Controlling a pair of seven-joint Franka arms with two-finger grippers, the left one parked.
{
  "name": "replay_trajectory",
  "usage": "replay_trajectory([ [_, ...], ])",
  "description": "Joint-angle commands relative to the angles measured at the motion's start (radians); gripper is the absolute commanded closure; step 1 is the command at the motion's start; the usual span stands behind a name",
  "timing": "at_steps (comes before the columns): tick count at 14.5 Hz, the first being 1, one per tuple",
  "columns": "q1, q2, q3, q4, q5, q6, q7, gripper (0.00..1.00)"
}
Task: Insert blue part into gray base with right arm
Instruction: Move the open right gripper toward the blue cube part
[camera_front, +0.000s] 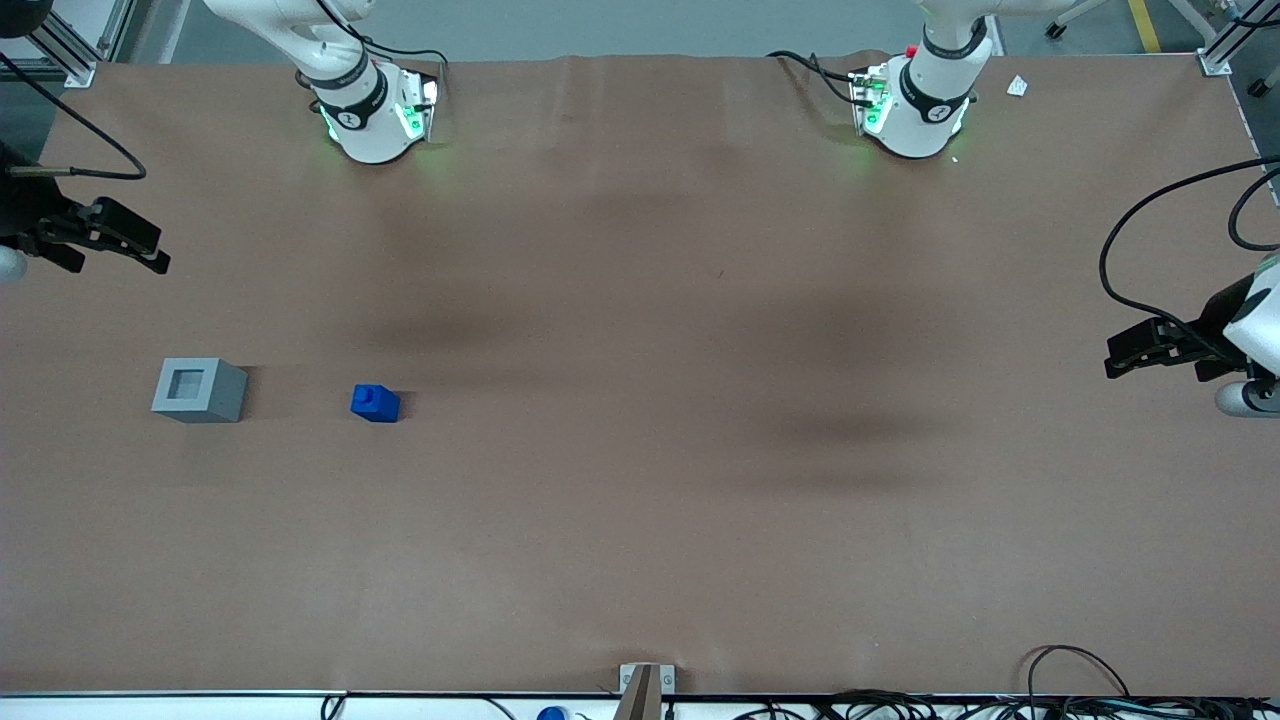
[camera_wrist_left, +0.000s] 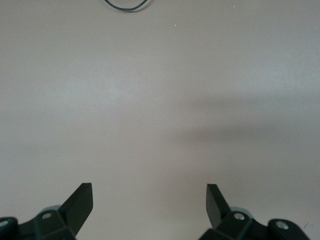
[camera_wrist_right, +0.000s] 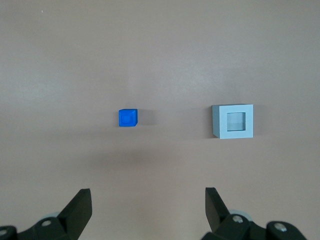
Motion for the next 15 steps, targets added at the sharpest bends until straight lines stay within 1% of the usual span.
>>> replay_trajectory([
  [1, -0.017, -0.019, 0.013, -0.01, -0.012, -0.009, 0.011, 0.0],
  [6, -0.014, -0.01, 0.015, 0.004, -0.01, -0.006, 0.026, 0.0],
  [9, -0.003, 0.027, 0.018, -0.005, -0.002, 0.014, 0.029, 0.0],
  [12, 0.017, 0.065, 0.018, -0.02, -0.002, 0.058, 0.032, 0.0],
  [15, 0.032, 0.074, 0.018, -0.078, -0.001, 0.138, 0.035, 0.0],
])
